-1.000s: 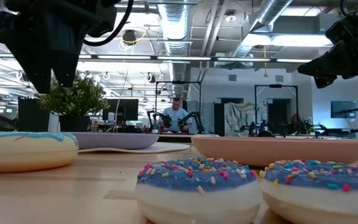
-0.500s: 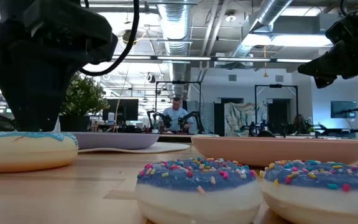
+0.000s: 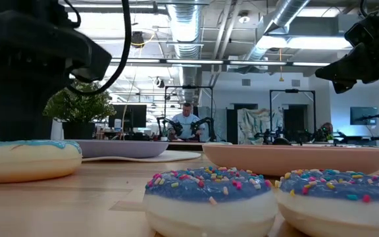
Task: Pick & Place donuts
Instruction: Put the big light blue donut on the purple plate
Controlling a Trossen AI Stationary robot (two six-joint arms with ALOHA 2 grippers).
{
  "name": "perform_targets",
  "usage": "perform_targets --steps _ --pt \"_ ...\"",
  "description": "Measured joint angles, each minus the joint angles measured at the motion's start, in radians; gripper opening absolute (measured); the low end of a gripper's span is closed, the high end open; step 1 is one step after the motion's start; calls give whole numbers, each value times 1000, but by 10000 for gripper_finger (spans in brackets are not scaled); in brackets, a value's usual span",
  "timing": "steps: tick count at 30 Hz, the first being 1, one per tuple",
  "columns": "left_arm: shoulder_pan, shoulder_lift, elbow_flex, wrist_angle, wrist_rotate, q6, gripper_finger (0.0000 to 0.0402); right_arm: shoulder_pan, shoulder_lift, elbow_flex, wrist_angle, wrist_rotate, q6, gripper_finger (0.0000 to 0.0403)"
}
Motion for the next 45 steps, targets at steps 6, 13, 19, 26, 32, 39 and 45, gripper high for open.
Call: perform_targets --steps 6,13,19,26,32,39,45 --pt "24 0 0 11 -25 4 234 0 0 0 0 0 0 0" --pt "33 0 0 49 -34 28 234 0 0 0 0 0 0 0" --pt "33 0 0 48 -43 35 233 0 0 0 0 0 0 0" --pt "33 0 0 45 -43 41 193 0 0 0 0 0 0 0" --pt "34 0 0 47 -41 38 156 0 0 0 0 0 0 0" --pt "69 -5 61 -30 -22 68 148 0 0 0 0 0 0 0" --pt "163 -27 205 -267 -62 246 148 0 0 0 0 0 0 0"
